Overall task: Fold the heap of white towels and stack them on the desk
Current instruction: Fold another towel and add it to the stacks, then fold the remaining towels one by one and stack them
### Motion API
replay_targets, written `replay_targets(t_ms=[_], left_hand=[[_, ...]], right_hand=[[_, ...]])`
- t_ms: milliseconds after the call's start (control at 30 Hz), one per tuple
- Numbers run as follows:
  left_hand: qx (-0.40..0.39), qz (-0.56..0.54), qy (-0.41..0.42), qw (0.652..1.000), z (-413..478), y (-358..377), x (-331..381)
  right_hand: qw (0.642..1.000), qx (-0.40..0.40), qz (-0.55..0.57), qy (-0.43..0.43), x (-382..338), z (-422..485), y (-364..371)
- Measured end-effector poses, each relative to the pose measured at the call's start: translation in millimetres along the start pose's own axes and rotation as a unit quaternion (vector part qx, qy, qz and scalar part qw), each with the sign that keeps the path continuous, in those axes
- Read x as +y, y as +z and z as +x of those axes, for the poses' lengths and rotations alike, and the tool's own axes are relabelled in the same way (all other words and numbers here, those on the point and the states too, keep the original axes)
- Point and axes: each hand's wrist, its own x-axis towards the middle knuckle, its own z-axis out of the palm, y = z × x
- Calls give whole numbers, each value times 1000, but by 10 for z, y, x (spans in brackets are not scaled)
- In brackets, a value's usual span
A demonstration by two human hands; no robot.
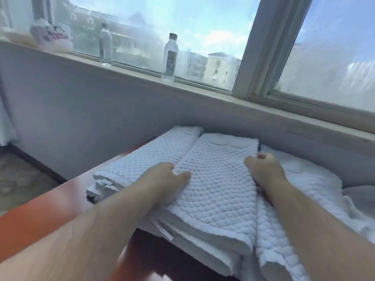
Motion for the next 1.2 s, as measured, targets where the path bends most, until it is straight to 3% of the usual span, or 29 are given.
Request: replay_targets(t_ms=[233,367,433,533,667,933,1100,1200], left_hand=[[33,22,16,999,-18,18,70],[136,37,63,988,-150,110,102],[193,93,148,966,-201,152,130],[127,162,257,944,-226,195,200],[11,258,236,937,-194,385,155],[19,265,222,938,-99,510,113],[27,256,220,941,-90,517,74],[26,262,210,942,-85,529,97]], right_hand=[[993,75,-6,-87,4,-35,-28],[976,143,-97,-132,-25,-115,-53],[962,147,-164,-164,-85,-132,-38],[963,38,-235,-124,-152,-56,41],[954,-14,-268,-134,-61,58,114],[959,10,-228,-166,4,212,171],[931,60,-320,-164,9,195,168],[927,4,-359,-112,-40,119,144]])
